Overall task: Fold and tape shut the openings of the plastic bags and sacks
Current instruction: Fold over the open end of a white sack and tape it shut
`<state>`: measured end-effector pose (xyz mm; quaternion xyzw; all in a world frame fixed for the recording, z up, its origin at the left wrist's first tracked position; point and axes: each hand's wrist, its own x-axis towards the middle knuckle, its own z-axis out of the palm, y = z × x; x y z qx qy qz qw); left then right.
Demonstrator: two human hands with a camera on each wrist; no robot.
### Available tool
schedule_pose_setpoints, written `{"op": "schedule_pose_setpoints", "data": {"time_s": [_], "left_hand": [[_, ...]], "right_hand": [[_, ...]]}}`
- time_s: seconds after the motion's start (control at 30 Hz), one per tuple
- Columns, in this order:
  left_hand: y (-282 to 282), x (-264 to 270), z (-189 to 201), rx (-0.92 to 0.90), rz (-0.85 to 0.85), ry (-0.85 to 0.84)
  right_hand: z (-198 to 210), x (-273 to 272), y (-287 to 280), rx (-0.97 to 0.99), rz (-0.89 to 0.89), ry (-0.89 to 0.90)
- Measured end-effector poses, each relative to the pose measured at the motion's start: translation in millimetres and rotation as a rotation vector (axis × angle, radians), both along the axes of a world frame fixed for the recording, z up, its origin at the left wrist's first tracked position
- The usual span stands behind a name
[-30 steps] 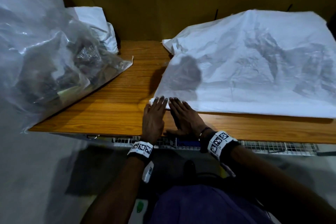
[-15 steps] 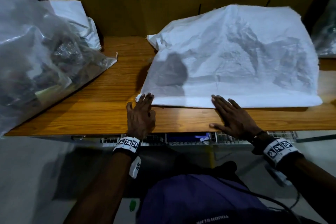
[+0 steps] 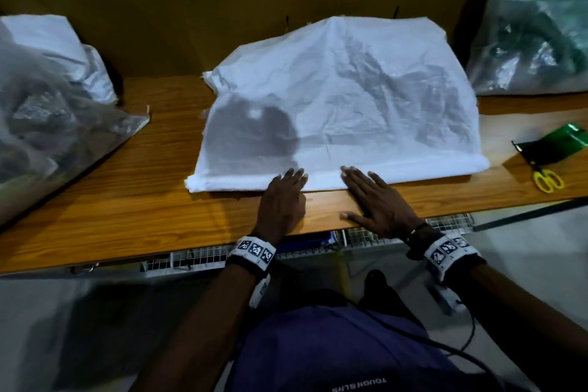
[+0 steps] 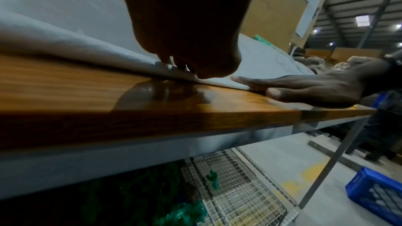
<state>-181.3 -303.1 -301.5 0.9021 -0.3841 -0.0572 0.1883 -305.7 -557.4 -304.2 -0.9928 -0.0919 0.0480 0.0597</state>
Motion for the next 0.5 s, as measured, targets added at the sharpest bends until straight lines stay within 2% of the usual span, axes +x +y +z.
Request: {"op": "schedule_pose_setpoints", "data": {"time_s": [0.1,0.2,0.27,0.4,0.5], "left_hand": [[-4,1,4,0.008,0.029,0.011],[-12,-2,6,0.034,0.072,0.026],[-19,-8,5,0.034,0.137,0.020],[-48,-25,-1,0.074,0.263,-0.036],[-93,-46,-4,0.021,0.198,-0.041]], "right_hand": [[8,-34,-63,-0.016,-0.049,0.018],[18,-68,-137,0.007,-0.223,0.038],[21,-85,-170,-0.016,-0.243,0.064],[9,-86,-183,-0.039,-0.185,0.064],[-1,-87,-181,-0.010,-0.192,0.015]]}}
